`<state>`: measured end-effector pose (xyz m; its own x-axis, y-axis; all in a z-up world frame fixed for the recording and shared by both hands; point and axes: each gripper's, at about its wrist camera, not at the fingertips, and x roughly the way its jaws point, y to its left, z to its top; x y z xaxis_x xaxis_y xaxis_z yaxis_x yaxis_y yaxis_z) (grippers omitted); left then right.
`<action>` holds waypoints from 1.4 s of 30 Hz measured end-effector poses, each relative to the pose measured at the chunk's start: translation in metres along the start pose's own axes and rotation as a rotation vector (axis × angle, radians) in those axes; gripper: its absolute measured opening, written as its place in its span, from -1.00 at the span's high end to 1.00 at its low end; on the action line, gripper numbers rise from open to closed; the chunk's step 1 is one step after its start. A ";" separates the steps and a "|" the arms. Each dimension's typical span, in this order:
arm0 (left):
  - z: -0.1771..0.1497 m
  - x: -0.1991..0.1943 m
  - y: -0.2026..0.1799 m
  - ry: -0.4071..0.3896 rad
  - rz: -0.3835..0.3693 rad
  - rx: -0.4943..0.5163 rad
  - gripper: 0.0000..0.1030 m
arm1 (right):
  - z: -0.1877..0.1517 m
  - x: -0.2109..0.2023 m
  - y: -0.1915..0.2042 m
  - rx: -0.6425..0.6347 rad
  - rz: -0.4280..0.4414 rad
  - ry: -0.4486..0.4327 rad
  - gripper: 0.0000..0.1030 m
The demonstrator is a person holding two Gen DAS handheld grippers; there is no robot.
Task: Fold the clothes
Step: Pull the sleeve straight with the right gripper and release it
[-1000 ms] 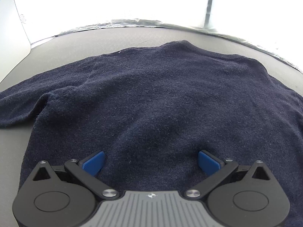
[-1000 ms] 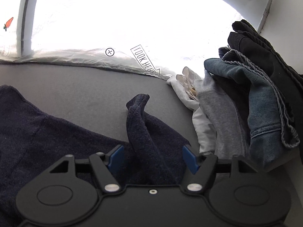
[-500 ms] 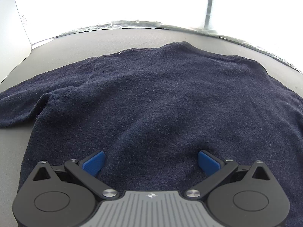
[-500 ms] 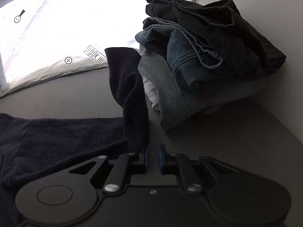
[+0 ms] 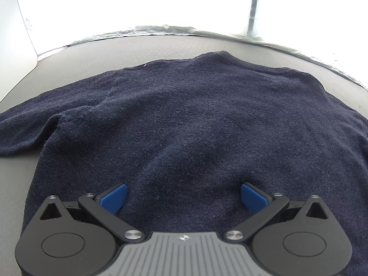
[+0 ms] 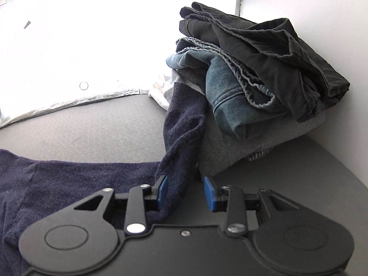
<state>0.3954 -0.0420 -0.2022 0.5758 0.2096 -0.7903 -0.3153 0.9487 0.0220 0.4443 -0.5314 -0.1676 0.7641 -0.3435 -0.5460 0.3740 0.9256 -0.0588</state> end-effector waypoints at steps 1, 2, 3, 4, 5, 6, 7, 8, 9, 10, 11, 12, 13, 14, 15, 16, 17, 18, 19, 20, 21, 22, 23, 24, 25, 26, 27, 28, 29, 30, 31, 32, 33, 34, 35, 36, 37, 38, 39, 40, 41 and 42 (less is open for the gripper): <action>0.000 0.000 0.000 0.000 0.000 0.000 -1.00 | 0.009 0.004 0.002 0.011 0.003 -0.020 0.06; 0.000 0.000 0.000 -0.001 0.000 0.000 -1.00 | 0.016 0.010 0.002 0.018 0.002 -0.028 -0.10; 0.000 0.000 0.000 -0.003 0.000 -0.001 -1.00 | 0.023 0.016 0.001 0.025 0.001 -0.034 -0.22; 0.000 0.000 0.000 -0.005 0.001 -0.001 -1.00 | 0.028 0.023 0.001 0.026 -0.012 -0.023 -0.23; -0.001 0.000 0.000 -0.006 0.001 -0.002 -1.00 | 0.032 0.031 0.000 0.026 -0.026 -0.008 -0.23; -0.001 0.000 0.000 -0.008 0.001 -0.003 -1.00 | 0.035 0.039 -0.001 0.030 -0.031 0.020 -0.16; -0.001 0.000 0.000 -0.009 0.002 -0.003 -1.00 | 0.036 0.044 -0.005 0.047 -0.010 0.043 -0.01; -0.001 0.000 0.000 -0.011 0.002 -0.003 -1.00 | 0.035 0.048 -0.010 0.067 0.016 0.065 0.43; -0.001 0.000 0.000 -0.011 0.002 -0.003 -1.00 | 0.035 0.051 -0.014 0.087 0.043 0.087 0.67; -0.001 0.000 0.000 -0.012 0.002 -0.003 -1.00 | 0.034 0.048 -0.019 0.105 0.054 0.078 0.68; -0.001 0.000 0.000 -0.012 0.002 -0.003 -1.00 | 0.032 0.039 -0.021 0.099 0.045 0.058 0.73; -0.001 0.000 0.000 -0.012 0.002 -0.004 -1.00 | 0.030 0.030 -0.023 0.087 0.032 0.037 0.75; -0.002 0.000 0.000 -0.013 0.002 -0.004 -1.00 | 0.028 0.021 -0.025 0.076 0.019 0.015 0.75; -0.002 0.000 -0.001 -0.014 0.003 -0.004 -1.00 | 0.026 0.011 -0.028 0.071 0.003 -0.002 0.76; -0.002 0.000 -0.001 -0.014 0.003 -0.005 -1.00 | 0.022 0.000 -0.032 0.077 -0.010 -0.016 0.76; -0.002 0.000 -0.001 -0.015 0.003 -0.005 -1.00 | 0.017 -0.011 -0.038 0.091 -0.024 -0.027 0.77; -0.001 0.000 -0.001 -0.015 0.004 -0.005 -1.00 | 0.013 -0.019 -0.042 0.109 -0.035 -0.032 0.77; -0.001 0.000 -0.001 -0.015 0.004 -0.005 -1.00 | 0.006 -0.027 -0.049 0.144 -0.043 -0.034 0.77; -0.001 0.000 -0.001 -0.014 0.004 -0.006 -1.00 | -0.001 -0.033 -0.056 0.181 -0.053 -0.028 0.77; -0.001 0.000 -0.001 -0.014 0.004 -0.005 -1.00 | -0.009 -0.037 -0.063 0.209 -0.072 -0.018 0.77; -0.001 0.000 -0.001 -0.014 0.004 -0.005 -1.00 | -0.017 -0.035 -0.066 0.217 -0.090 0.001 0.77; -0.001 0.000 -0.001 -0.013 0.004 -0.004 -1.00 | -0.025 -0.032 -0.069 0.221 -0.106 0.021 0.77; -0.001 0.000 -0.001 -0.013 0.004 -0.004 -1.00 | -0.034 -0.029 -0.072 0.225 -0.123 0.042 0.74; -0.001 0.000 -0.001 -0.013 0.003 -0.004 -1.00 | -0.040 -0.024 -0.075 0.240 -0.138 0.070 0.66; 0.000 0.000 -0.001 -0.014 0.003 -0.003 -1.00 | -0.045 -0.017 -0.078 0.257 -0.151 0.099 0.59; 0.000 0.000 -0.001 -0.014 0.003 -0.003 -1.00 | -0.051 -0.011 -0.081 0.274 -0.165 0.129 0.41; 0.000 0.000 -0.001 -0.015 0.003 -0.003 -1.00 | -0.056 -0.010 -0.086 0.305 -0.175 0.141 0.25; -0.001 0.001 0.000 -0.015 0.003 -0.003 -1.00 | -0.060 -0.010 -0.092 0.340 -0.184 0.149 0.17; -0.001 0.001 0.000 -0.015 0.003 -0.003 -1.00 | -0.062 -0.009 -0.098 0.372 -0.176 0.148 0.02; -0.001 0.000 0.000 -0.016 0.003 -0.004 -1.00 | -0.061 -0.009 -0.103 0.399 -0.165 0.142 -0.03; -0.001 0.000 0.000 -0.018 0.003 -0.004 -1.00 | -0.060 -0.006 -0.108 0.413 -0.155 0.143 -0.04; -0.001 0.000 -0.001 -0.019 0.004 -0.005 -1.00 | -0.058 -0.002 -0.112 0.424 -0.145 0.145 -0.17; -0.002 0.000 -0.001 -0.020 0.004 -0.006 -1.00 | -0.057 0.001 -0.116 0.435 -0.136 0.148 -0.31; -0.002 -0.001 -0.001 -0.021 0.005 -0.006 -1.00 | -0.056 0.006 -0.117 0.428 -0.137 0.157 -0.32; -0.002 -0.001 -0.001 -0.022 0.005 -0.006 -1.00 | -0.055 0.011 -0.118 0.418 -0.141 0.167 -0.31; -0.002 -0.001 -0.001 -0.022 0.005 -0.006 -1.00 | -0.055 0.016 -0.117 0.390 -0.150 0.184 0.00; -0.002 0.000 -0.001 -0.022 0.005 -0.006 -1.00 | -0.055 0.022 -0.115 0.358 -0.160 0.202 0.31; -0.002 0.000 -0.001 -0.021 0.005 -0.005 -1.00 | -0.054 0.024 -0.114 0.326 -0.154 0.192 0.63; -0.002 0.000 -0.001 -0.021 0.004 -0.005 -1.00 | -0.052 0.027 -0.113 0.314 -0.143 0.188 0.78; -0.002 0.000 -0.001 -0.021 0.004 -0.005 -1.00 | -0.050 0.029 -0.113 0.307 -0.132 0.186 0.78; -0.002 0.000 -0.001 -0.020 0.005 -0.005 -1.00 | -0.047 0.032 -0.113 0.298 -0.126 0.177 0.78; -0.002 0.000 -0.001 -0.019 0.005 -0.005 -1.00 | -0.044 0.035 -0.114 0.282 -0.125 0.168 0.78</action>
<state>0.3946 -0.0436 -0.2031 0.5885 0.2185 -0.7784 -0.3219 0.9465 0.0223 0.4050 -0.6422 -0.2167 0.6146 -0.3990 -0.6805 0.6080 0.7893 0.0864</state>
